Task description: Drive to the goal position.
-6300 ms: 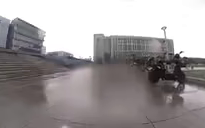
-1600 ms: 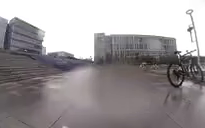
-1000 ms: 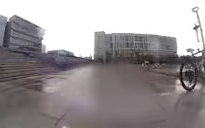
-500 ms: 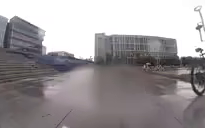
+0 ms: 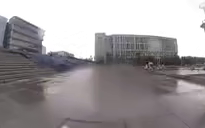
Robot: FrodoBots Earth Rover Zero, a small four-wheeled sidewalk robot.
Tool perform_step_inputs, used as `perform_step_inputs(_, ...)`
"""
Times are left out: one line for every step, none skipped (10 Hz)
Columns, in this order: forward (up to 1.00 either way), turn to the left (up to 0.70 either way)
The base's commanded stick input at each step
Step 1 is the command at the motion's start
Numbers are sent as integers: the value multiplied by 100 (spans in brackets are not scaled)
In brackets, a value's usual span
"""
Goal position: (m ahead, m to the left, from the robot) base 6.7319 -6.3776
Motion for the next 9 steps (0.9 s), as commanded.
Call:
perform_step_inputs(70,0)
perform_step_inputs(70,0)
perform_step_inputs(70,0)
perform_step_inputs(70,0)
perform_step_inputs(70,0)
perform_step_inputs(70,0)
perform_step_inputs(70,0)
perform_step_inputs(70,0)
perform_step_inputs(70,0)
